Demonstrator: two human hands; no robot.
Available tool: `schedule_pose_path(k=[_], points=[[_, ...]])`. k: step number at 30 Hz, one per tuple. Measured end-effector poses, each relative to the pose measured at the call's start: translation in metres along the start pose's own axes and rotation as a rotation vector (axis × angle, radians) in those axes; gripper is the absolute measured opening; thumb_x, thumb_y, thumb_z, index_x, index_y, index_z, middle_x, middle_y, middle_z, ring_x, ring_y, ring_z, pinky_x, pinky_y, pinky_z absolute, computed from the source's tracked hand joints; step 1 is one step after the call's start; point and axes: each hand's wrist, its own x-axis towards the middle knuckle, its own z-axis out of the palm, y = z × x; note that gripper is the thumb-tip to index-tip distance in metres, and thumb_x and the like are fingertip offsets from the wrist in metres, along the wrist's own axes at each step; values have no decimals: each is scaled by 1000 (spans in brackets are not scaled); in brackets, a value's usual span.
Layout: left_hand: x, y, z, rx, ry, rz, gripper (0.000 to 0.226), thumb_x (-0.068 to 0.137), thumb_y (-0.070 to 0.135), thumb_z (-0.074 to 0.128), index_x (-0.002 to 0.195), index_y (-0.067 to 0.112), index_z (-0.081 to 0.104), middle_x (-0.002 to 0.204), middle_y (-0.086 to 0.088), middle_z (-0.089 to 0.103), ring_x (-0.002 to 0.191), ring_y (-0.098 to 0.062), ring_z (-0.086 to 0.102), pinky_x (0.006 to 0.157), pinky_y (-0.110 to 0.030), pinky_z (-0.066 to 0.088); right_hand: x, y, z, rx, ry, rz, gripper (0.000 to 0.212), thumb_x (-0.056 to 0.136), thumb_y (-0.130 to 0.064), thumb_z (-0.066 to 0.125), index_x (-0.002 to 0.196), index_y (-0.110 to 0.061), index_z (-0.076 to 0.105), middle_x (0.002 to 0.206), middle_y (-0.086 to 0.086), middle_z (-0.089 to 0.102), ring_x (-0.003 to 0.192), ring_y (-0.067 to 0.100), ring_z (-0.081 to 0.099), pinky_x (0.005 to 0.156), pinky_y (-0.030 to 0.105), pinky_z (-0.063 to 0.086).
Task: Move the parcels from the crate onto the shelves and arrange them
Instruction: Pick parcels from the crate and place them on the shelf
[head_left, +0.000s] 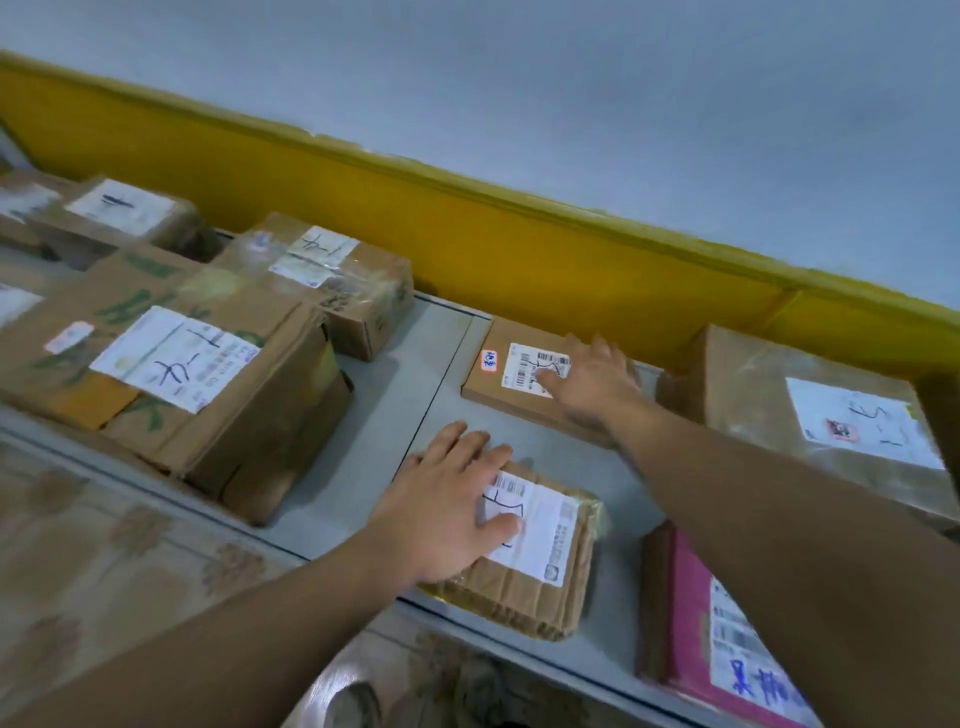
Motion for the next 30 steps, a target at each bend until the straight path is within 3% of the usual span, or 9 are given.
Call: schedule_pose_path(k=[6, 11, 18, 21, 24, 30], points=[[-1, 0, 3, -6, 17, -32, 71, 89, 65, 41, 149, 41, 10, 160, 13, 5, 146, -11, -9, 117, -41, 11, 24, 12, 18, -19, -76, -2, 81, 94, -73, 31, 159, -31, 7, 167, 9, -5, 152, 37, -6, 119, 62, 3], [-2, 2, 0, 6, -25, -56, 74, 90, 66, 40, 150, 42, 5, 160, 13, 0, 146, -10, -12, 117, -42, 6, 15, 14, 39, -30, -16, -42, 82, 92, -74, 30, 158, -32, 7, 166, 9, -3, 151, 37, -7, 118, 61, 2], [0, 4, 0, 25, -46, -82, 74, 89, 66, 40, 149, 43, 4, 161, 14, -1, 147, -11, -11, 118, -44, 5, 10, 10, 31, -20, -55, -32, 79, 93, -73, 32, 158, -33, 8, 167, 8, -6, 151, 36, -7, 118, 62, 1], [-1, 3, 1, 32, -29, -74, 72, 90, 66, 39, 149, 43, 5, 160, 13, 2, 147, -12, -9, 118, -44, 9, 0, 9, 22, -24, -23, -59, 77, 95, -68, 35, 158, -27, 17, 166, 12, 3, 151, 36, 1, 121, 55, 3], [0, 2, 3, 58, -8, -60, 72, 90, 66, 36, 150, 41, 6, 161, 11, 4, 148, -14, -7, 117, -44, 14, -26, 11, 16, -8, 13, -124, 74, 97, -62, 36, 155, -18, 26, 159, 18, 26, 145, 36, 20, 119, 46, 17], [-3, 5, 3, 36, 43, -53, 73, 90, 68, 36, 151, 38, 11, 160, 10, 10, 148, -16, -2, 116, -47, 17, -120, 41, 4, 175, 104, -111, 52, 100, -46, 47, 145, -20, 46, 144, 6, 50, 130, 25, 48, 106, 37, 42]])
